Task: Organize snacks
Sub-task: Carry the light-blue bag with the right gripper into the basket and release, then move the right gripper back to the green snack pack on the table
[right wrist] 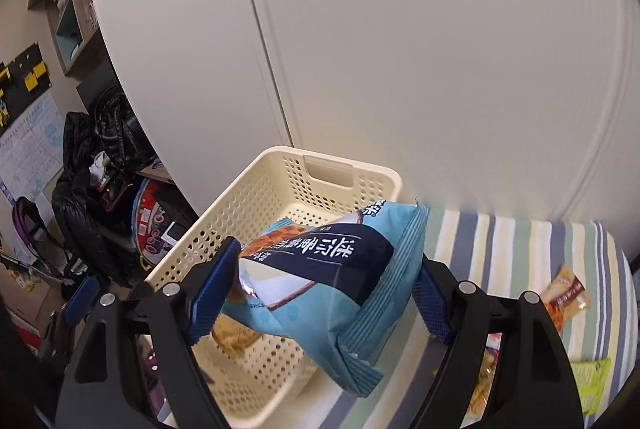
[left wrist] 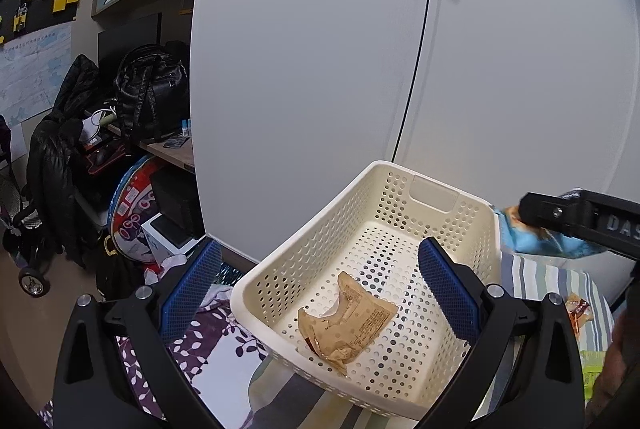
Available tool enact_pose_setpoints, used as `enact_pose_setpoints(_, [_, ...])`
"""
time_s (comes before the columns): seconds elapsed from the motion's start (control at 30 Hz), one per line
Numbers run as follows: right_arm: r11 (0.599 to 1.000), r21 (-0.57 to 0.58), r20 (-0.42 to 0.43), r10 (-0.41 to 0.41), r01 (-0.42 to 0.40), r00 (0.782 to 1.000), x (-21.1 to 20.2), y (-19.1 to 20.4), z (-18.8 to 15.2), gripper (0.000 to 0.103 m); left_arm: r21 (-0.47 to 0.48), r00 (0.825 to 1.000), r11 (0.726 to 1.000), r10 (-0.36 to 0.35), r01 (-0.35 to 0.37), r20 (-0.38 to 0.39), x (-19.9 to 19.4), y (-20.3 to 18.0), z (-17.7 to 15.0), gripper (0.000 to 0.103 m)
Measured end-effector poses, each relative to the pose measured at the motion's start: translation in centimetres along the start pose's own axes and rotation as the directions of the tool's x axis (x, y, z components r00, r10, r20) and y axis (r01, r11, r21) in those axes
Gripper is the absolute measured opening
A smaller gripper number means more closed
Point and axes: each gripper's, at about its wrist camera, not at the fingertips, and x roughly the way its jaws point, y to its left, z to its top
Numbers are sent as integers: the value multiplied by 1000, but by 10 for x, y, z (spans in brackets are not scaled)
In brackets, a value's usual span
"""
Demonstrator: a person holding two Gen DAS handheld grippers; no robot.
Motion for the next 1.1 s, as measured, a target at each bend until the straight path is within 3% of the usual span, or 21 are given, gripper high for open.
enact_pose_setpoints(0.1, [1000, 8, -23, 2, -2, 1000, 21, 7, 7, 81, -17, 1000, 1000, 8, -7, 4, -1, 5, 1, 100])
enact_pose_setpoints(0.2, [1000, 17, -33, 17, -17, 999, 33, 12, 11, 92, -35, 1000, 999, 7, -7, 5, -1, 9, 2, 100])
enact_pose_setpoints(0.63, [999, 41, -42, 22, -20, 999, 35, 13, -5, 93, -54, 1000, 998, -6, 7, 10, -3, 14, 3, 100])
enact_pose_setpoints(1.1, [998, 63, -25, -2, 4, 1000, 10, -9, -19, 93, -33, 1000, 999, -13, 14, 19, -8, 7, 4, 100])
